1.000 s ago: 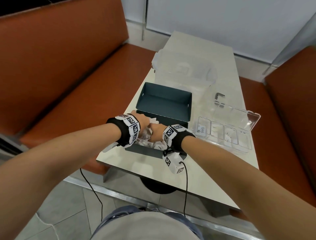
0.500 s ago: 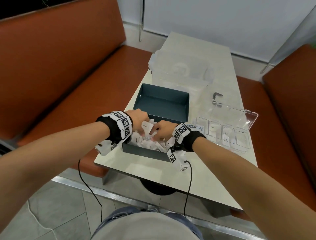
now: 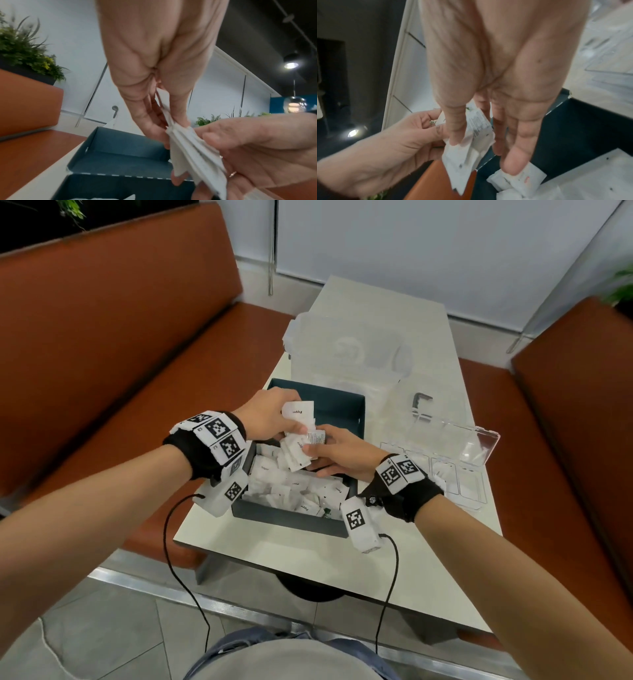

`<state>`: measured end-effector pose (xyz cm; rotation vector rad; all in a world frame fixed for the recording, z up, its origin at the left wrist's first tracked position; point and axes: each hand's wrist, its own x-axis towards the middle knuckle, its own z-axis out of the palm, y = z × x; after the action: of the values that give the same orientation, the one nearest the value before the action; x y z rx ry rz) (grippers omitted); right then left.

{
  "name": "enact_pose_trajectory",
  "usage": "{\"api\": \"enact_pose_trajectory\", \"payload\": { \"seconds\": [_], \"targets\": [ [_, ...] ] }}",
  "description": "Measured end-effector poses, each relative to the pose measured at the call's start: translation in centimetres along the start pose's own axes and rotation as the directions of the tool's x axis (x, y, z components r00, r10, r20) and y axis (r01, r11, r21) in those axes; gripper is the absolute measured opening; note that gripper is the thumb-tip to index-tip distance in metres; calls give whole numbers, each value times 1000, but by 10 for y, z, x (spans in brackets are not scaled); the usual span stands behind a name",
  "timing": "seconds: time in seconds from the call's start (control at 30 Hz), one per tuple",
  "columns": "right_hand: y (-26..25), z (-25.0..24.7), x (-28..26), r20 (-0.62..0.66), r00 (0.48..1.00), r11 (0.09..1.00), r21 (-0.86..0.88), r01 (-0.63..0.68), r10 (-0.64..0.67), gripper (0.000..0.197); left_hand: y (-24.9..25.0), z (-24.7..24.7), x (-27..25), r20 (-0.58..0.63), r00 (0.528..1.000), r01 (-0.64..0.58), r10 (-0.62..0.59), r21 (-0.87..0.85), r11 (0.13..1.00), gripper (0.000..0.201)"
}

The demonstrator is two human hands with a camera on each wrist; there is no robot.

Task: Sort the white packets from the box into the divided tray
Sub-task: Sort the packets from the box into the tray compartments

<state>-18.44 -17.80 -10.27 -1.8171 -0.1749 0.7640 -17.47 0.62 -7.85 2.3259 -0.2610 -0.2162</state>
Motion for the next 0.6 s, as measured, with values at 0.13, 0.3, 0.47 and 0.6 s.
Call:
{"api": "enact_pose_trajectory", "payload": {
  "seconds": [0.13,0.3,0.47,0.6],
  "targets": [
    [-2,0,-5,-29,995,965,243,98,-93,40,7,14,1,-43,999,17,-23,-140,990,26],
    [-6,-7,-10,-82,984,928,329,177,-158,34,19,36,-1,14,996,90,-92,-391,916,25],
    [0,-14,-15,-124,969,934,267,238,-212,34,34,52,-4,166,967,250,-195,-781,572,22],
    [3,-22,-20,-283,909,942,-226,248,-307,26,45,59,1,211,957,275,-200,-878,392,21]
  ]
}}
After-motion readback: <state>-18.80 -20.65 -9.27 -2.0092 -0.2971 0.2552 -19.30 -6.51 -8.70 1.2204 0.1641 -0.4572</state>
